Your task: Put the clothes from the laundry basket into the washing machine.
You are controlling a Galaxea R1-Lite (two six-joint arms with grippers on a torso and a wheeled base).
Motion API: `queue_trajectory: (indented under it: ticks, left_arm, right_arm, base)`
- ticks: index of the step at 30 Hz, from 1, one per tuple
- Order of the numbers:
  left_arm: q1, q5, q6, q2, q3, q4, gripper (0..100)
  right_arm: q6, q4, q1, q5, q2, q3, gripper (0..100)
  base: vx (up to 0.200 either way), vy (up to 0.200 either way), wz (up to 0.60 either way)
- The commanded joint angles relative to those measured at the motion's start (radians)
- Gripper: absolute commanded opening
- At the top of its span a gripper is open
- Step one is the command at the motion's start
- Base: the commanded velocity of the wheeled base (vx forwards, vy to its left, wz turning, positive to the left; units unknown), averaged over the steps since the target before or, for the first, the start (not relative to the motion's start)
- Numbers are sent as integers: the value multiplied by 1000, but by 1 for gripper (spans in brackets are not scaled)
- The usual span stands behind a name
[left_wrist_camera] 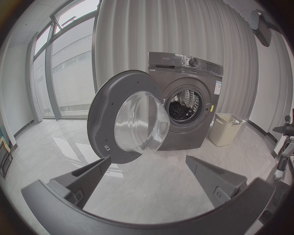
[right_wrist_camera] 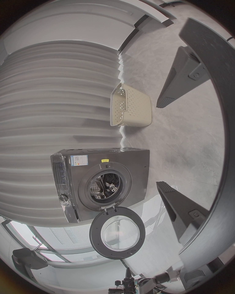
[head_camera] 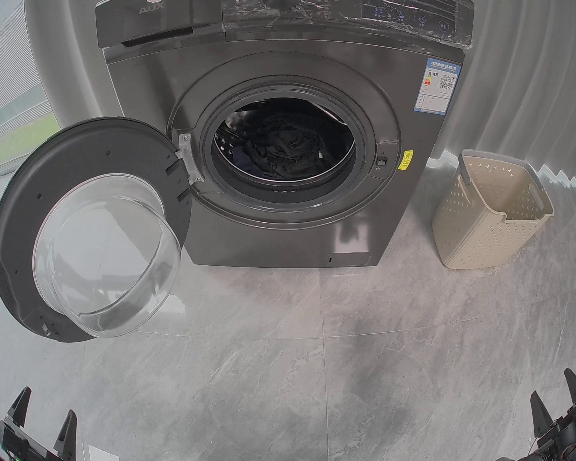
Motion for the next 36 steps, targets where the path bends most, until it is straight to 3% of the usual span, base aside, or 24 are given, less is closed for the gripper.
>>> queue_trajectory:
  ticks: [1, 10, 18, 25, 30, 36]
  left_arm:
    - [2, 1, -7, -15, 18, 0, 100]
    - [0, 7, -24, -15, 18, -2, 100]
    - [0, 7, -28, -15, 18, 0, 100]
    - [0, 4, -15, -15, 18, 0, 100]
    - [0, 6, -25, -15, 18, -2, 100]
    - [0, 15, -28, -15, 18, -2, 100]
  right_arm:
    - [3, -1, 0, -1, -13, 18, 100]
    - [-6, 3, -2, -1, -13, 16, 100]
    - [-3, -1, 0, -1, -13, 16, 100]
    - [0, -1, 0, -1, -13, 18, 100]
    - [-2, -1, 0, -1, -13, 18, 100]
    - [1, -1, 0, -1, -13, 18, 100]
  base:
    - [0, 200, 0]
    - [0, 44, 0]
    - [0, 0, 450]
    - [0, 200, 0]
    - [0, 200, 0]
    - [0, 0, -300]
